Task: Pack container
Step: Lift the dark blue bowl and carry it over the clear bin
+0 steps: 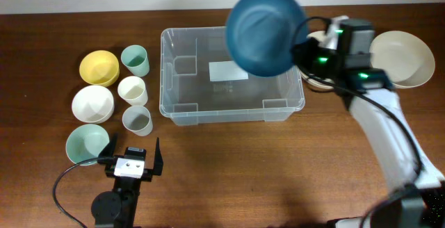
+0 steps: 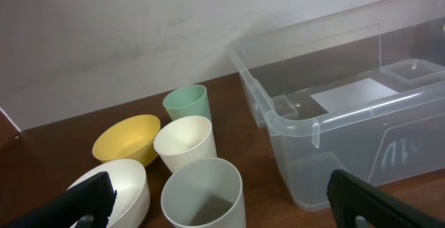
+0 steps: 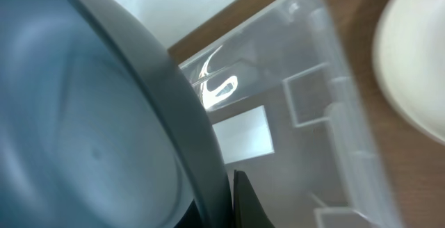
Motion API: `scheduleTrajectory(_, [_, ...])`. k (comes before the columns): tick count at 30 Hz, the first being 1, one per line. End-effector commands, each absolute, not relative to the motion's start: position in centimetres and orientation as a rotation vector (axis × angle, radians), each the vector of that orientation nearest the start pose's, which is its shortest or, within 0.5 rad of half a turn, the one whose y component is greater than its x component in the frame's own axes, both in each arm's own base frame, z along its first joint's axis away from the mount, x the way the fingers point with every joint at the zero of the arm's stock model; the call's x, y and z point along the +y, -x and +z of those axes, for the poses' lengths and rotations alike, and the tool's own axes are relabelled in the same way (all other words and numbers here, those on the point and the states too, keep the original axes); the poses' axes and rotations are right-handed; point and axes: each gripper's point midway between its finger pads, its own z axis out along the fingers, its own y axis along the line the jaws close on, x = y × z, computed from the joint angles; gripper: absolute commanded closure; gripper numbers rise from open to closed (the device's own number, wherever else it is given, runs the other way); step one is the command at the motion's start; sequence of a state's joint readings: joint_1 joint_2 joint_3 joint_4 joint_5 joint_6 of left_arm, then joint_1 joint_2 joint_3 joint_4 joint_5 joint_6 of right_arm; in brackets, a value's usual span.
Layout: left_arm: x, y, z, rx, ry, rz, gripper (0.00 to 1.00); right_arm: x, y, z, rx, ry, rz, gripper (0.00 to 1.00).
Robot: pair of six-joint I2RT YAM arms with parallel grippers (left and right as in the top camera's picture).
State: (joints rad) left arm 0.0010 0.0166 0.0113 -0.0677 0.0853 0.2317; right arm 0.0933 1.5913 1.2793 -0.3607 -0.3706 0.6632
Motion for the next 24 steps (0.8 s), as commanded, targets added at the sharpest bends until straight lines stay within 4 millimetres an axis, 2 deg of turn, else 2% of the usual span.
scheduleTrajectory(1, [-1.3,-24.6,15.6,1.634,-0.253,0.117,0.0,14.7,-45.9,20.3,2.295,-0.391,0.859,0.96])
scheduleTrajectory(4, [-1.3,-24.6,15.6,1.635,-0.253,0.116,0.0,17.6,-46.1,19.4,2.313,-0.329,0.871,0.96])
scheduleTrajectory(7, [-1.3,-24.6,15.6,1.635,-0.253,0.116,0.0,18.8,-46.5,18.9,2.321,-0.317,0.828,0.96])
scheduleTrajectory(13, [-1.3,-24.6,15.6,1.635,-0.253,0.117,0.0,19.0,-47.1,17.6,2.318,-0.342,0.713,0.96])
scheduleTrajectory(24, [-1.3,-24.6,15.6,1.635,-0.253,0.116,0.0,19.4,-47.7,15.7,2.328,-0.413,0.69,0.96])
